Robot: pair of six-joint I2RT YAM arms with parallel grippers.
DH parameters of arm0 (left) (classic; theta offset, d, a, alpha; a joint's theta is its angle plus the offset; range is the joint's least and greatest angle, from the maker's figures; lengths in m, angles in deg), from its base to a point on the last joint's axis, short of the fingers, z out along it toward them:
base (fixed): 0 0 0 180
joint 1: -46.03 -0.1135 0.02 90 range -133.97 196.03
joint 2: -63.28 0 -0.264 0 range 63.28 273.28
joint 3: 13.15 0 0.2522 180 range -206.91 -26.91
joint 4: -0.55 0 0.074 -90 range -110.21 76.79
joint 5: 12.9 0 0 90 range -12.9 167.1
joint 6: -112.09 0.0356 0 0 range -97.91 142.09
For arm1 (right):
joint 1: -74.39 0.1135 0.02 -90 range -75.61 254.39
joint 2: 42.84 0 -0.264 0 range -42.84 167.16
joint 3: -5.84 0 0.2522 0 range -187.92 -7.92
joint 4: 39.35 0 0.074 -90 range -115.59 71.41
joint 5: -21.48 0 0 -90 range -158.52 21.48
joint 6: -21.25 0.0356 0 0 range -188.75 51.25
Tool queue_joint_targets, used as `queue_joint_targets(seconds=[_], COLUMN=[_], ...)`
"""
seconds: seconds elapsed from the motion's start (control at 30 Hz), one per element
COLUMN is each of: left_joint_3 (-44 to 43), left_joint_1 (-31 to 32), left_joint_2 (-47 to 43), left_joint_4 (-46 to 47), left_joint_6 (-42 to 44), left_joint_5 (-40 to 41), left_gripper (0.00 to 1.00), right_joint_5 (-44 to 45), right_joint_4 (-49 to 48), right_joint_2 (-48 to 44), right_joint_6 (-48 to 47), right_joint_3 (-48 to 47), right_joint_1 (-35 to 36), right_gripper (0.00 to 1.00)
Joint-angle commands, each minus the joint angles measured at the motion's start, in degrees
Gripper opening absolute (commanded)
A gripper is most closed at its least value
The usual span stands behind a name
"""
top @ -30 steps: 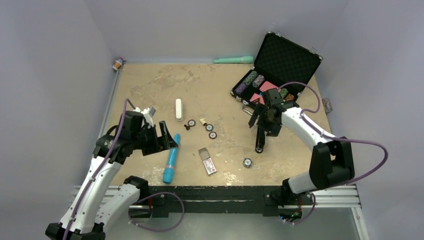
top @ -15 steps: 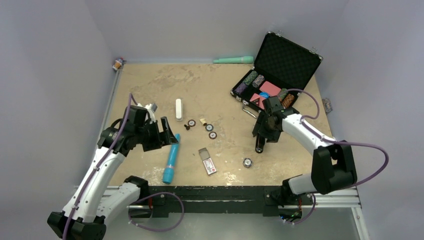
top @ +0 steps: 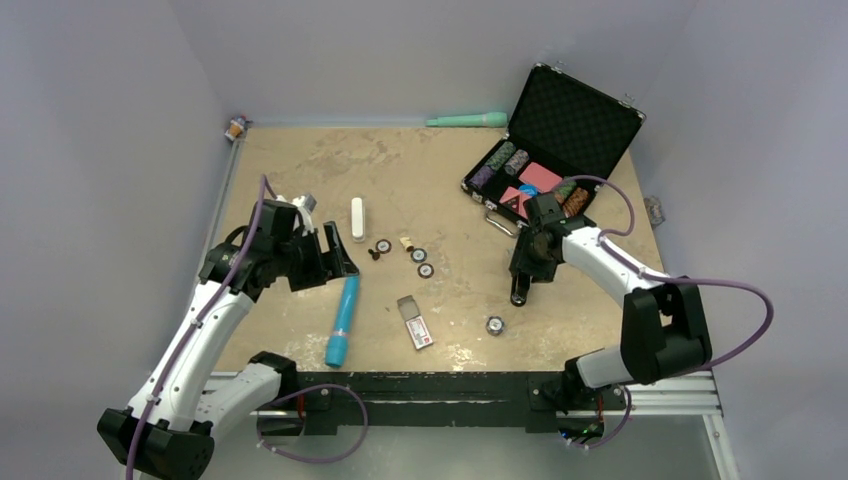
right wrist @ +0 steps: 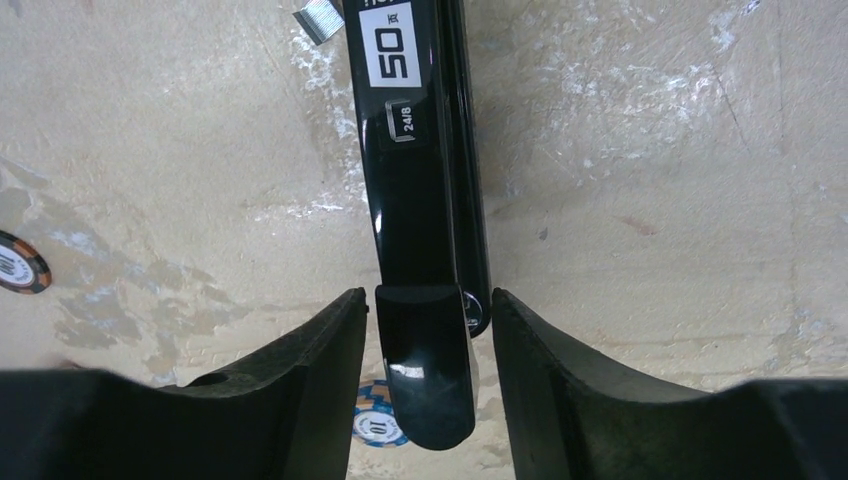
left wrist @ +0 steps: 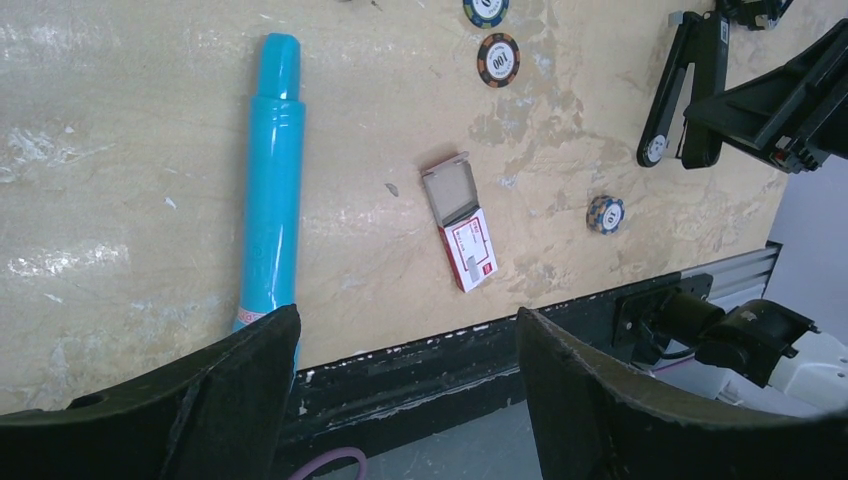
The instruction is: Unload the staples from the stapler
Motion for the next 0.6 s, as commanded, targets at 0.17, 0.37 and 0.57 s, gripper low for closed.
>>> queue_joint_targets(seconds=[0.17, 0.37, 0.57], left_joint_3=[-0.53, -0.89, -3.23], left_joint_1=[0.23, 0.32, 0.84], left_joint_2=[-0.33, 1.43, 3.39], left_joint_4=[2.07, 3.79, 4.41], left_joint_6=[-1.55, -2.66, -3.27], left_joint_5=[1.57, 1.66, 1.63], left_gripper=[0.82, 0.82, 0.82], right_joint_5=[1.76, 1.52, -0.82], right_joint_4=[-1.09, -0.77, -1.77], right_joint_2=[2.55, 4.4, 6.91], right_joint_6=[-3.99, -6.69, -8.05], right_joint_3=[-1.91, -2.69, -2.39], right_joint_1=[-0.1, -0.09, -0.06], right_gripper=[0.39, 0.35, 0.36])
